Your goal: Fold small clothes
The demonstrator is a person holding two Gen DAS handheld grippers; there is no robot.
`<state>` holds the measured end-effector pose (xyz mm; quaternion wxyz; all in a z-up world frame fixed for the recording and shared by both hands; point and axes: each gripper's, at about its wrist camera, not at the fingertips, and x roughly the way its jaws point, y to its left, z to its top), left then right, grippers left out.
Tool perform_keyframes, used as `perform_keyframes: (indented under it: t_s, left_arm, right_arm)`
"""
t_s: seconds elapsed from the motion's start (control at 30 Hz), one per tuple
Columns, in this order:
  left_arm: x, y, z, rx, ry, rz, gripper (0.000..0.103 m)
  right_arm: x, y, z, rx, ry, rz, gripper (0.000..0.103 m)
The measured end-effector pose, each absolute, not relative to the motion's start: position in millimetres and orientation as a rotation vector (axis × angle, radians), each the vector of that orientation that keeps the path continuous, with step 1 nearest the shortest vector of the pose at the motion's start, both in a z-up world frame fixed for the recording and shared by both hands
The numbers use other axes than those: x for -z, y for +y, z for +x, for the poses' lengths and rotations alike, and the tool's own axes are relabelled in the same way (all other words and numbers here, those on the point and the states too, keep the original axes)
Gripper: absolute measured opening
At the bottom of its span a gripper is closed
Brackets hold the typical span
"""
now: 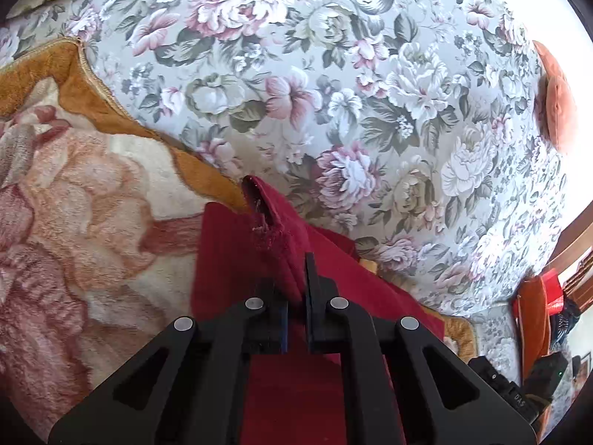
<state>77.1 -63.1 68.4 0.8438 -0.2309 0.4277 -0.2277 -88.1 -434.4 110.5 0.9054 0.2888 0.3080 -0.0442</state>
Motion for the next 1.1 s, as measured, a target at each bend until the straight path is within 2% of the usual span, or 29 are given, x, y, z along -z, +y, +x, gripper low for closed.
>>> perform_keyframes:
  t_s: [0.07, 0.2, 0.3, 0.37, 0.43, 0.5, 0.53, 0.7, 0.8, 1.1]
  left_arm:
    - [-51.6, -61.3, 75.7, 0.466, 0.948, -0.458, 0.005]
    - [-31.4, -66.2, 66.2, 0.470, 0.987, -0.407, 0.005]
    - [-39.6, -63.7, 59.4, 0.459, 0.971, -0.373, 0.007]
    - [-51.4, -58.3, 54.7, 0.432, 0.932, -0.357, 0.019]
    - [-64.5, -52.5, 49.0, 0.412, 0.870, -0.371, 0.044]
    - [-73.9, -49.3, 44.8, 0.399, 0.807, -0.402, 0.059]
    - [-76.4, -50.8, 44.4, 0.402, 0.788, -0.405, 0.062]
    - [-61.0, -81.4, 57.6, 0.410, 0.853, -0.308, 0.062]
    - [-35.1, -99.0, 68.8, 0.396, 0.953, -0.222, 0.062]
    - [-48.2, -75.5, 39.6, 0.414, 0.932, -0.228, 0.062]
  right_arm:
    - [-100.2, -423.8, -73.6, 0.063, 0.682, 0.567, 0.028]
    - [-49.6, -412.0, -48.5, 0.095, 0.904, 0.518, 0.026]
    - [-54.9, -418.8, -57.6, 0.095, 0.865, 0.526, 0.022]
    - [-70.5, -423.2, -62.8, 0.108, 0.807, 0.526, 0.023]
    - [-85.9, -422.2, -59.7, 0.124, 0.775, 0.469, 0.023]
    - [-88.5, -420.2, -51.0, 0.106, 0.780, 0.447, 0.023]
    - [-85.5, -419.8, -44.5, 0.090, 0.792, 0.439, 0.023]
    - [-52.6, -436.8, -9.1, 0.277, 0.886, 0.303, 0.023]
    - [-38.1, -461.7, -1.0, 0.301, 0.875, 0.381, 0.022]
    - [-78.3, -426.2, -70.1, 0.180, 0.873, 0.333, 0.023]
